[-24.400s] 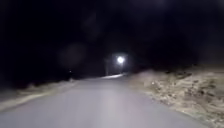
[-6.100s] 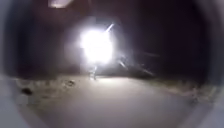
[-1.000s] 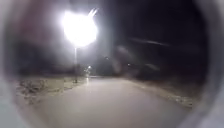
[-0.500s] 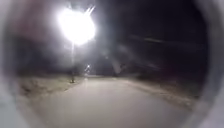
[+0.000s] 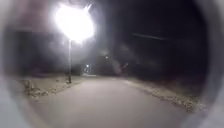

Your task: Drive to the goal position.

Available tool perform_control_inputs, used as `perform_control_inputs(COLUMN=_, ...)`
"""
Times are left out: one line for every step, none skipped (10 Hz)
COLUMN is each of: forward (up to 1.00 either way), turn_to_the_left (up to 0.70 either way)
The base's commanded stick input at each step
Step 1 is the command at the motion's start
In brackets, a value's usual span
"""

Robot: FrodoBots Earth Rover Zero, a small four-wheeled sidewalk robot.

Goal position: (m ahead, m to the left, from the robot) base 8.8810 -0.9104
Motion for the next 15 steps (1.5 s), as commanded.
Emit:
perform_control_inputs(forward=0.85, turn_to_the_left=0.00)
perform_control_inputs(forward=0.85, turn_to_the_left=0.00)
perform_control_inputs(forward=0.85, turn_to_the_left=0.00)
perform_control_inputs(forward=0.85, turn_to_the_left=0.05)
perform_control_inputs(forward=0.85, turn_to_the_left=0.34)
perform_control_inputs(forward=0.85, turn_to_the_left=0.34)
perform_control_inputs(forward=0.85, turn_to_the_left=0.34)
perform_control_inputs(forward=0.85, turn_to_the_left=0.00)
perform_control_inputs(forward=0.85, turn_to_the_left=0.00)
perform_control_inputs(forward=0.85, turn_to_the_left=0.00)
perform_control_inputs(forward=0.85, turn_to_the_left=0.00)
perform_control_inputs(forward=0.85, turn_to_the_left=0.00)
perform_control_inputs(forward=0.85, turn_to_the_left=0.00)
perform_control_inputs(forward=0.85, turn_to_the_left=0.00)
perform_control_inputs(forward=0.85, turn_to_the_left=0.00)
